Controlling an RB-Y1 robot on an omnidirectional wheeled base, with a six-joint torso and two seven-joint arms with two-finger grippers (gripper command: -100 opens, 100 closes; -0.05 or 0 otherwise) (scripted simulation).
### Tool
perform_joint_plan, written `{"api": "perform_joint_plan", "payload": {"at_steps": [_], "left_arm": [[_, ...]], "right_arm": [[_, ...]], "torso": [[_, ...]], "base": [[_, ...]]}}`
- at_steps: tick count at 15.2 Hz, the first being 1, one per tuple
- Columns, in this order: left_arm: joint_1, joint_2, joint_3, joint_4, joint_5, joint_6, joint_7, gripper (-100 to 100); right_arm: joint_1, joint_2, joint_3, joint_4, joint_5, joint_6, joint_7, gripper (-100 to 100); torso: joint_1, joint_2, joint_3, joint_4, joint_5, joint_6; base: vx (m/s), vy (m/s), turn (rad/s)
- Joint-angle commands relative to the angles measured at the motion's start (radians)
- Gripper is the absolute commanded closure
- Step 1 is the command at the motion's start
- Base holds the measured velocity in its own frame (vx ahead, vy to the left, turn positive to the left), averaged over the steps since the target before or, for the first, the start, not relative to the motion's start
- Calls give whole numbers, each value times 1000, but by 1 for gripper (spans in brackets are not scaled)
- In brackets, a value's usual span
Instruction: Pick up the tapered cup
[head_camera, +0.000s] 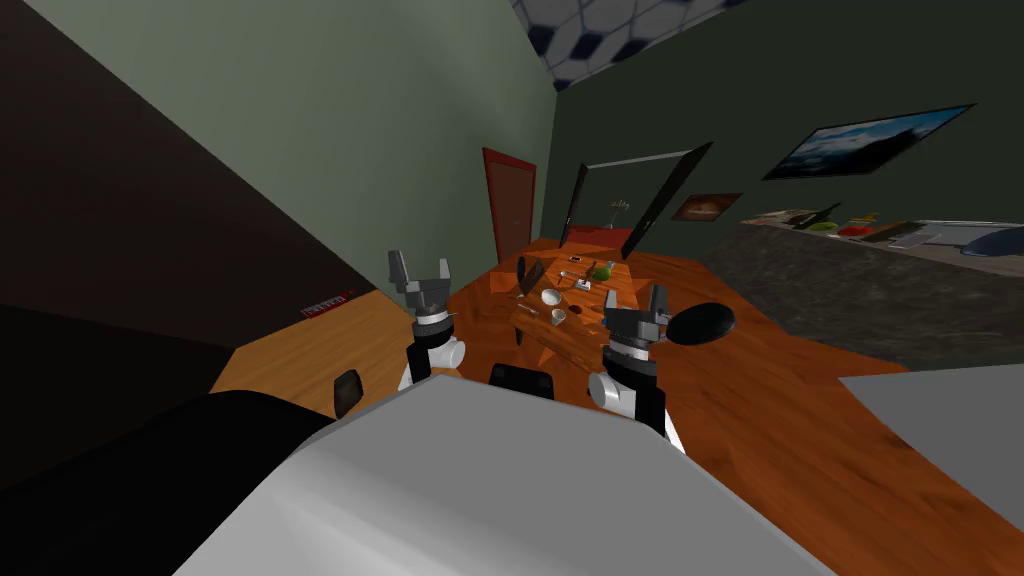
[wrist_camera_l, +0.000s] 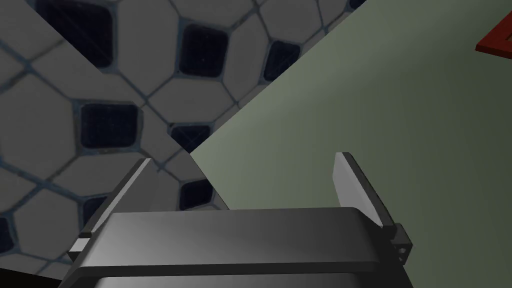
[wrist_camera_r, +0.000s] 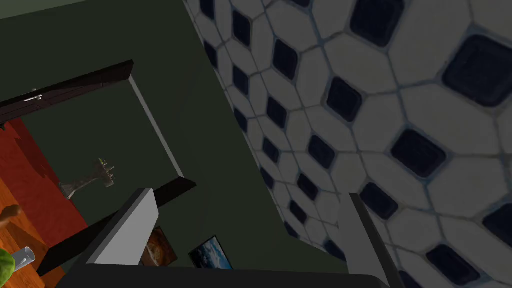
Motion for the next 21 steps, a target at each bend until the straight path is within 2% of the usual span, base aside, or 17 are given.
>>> {"api": "perform_joint_plan", "payload": {"at_steps": [1,5,6,8,10,11,12,13,15,16,17,18,20,21], "left_arm": [[0,0,0,0,0,0,0,0],[0,0,0,0,0,0,0,0],[0,0,0,0,0,0,0,0],[0,0,0,0,0,0,0,0],[0,0,0,0,0,0,0,0],[0,0,0,0,0,0,0,0],[0,0,0,0,0,0,0,0],[0,0,0,0,0,0,0,0],[0,0,0,0,0,0,0,0],[0,0,0,0,0,0,0,0],[0,0,0,0,0,0,0,0],[0,0,0,0,0,0,0,0],[0,0,0,0,0,0,0,0],[0,0,0,0,0,0,0,0]], "right_arm": [[-11,-27,10,28,14,-4,10,-100],[-45,-110,44,123,66,-15,45,-100],[-45,-110,44,126,66,-15,45,-100],[-69,-164,69,186,103,-22,70,-100],[-69,-165,69,198,103,-22,70,-100],[-82,-196,82,234,123,-25,85,-100],[-82,-196,82,239,123,-25,85,-100],[-96,-228,97,271,145,-29,100,-100],[-96,-228,97,283,145,-29,100,-100],[-111,-261,112,314,169,-32,117,-100],[-111,-261,112,329,169,-32,117,-100],[-126,-296,128,358,193,-35,135,-100],[-126,-296,128,378,193,-35,135,-100],[-141,-332,144,415,218,-39,153,-100]], "torso": [[0,0,0,0,0,0],[5,1,0,0,1,-1],[6,1,0,0,1,-1],[6,1,1,0,1,-1],[6,2,1,0,1,0],[5,2,1,0,1,0],[4,2,1,0,1,0],[3,1,1,0,1,0],[3,1,1,0,1,0],[3,1,1,0,1,0],[3,1,1,0,1,0],[3,1,1,0,1,0],[3,2,1,0,1,0],[3,1,1,0,1,0]], "base": [[-3,22,73],[-15,69,121],[-20,83,94],[-31,90,128],[-23,59,60],[-16,46,81],[-13,42,99],[-14,45,119],[-12,41,60],[-12,43,108],[-14,45,102],[-23,53,135],[-15,42,83],[-4,38,106]]}}
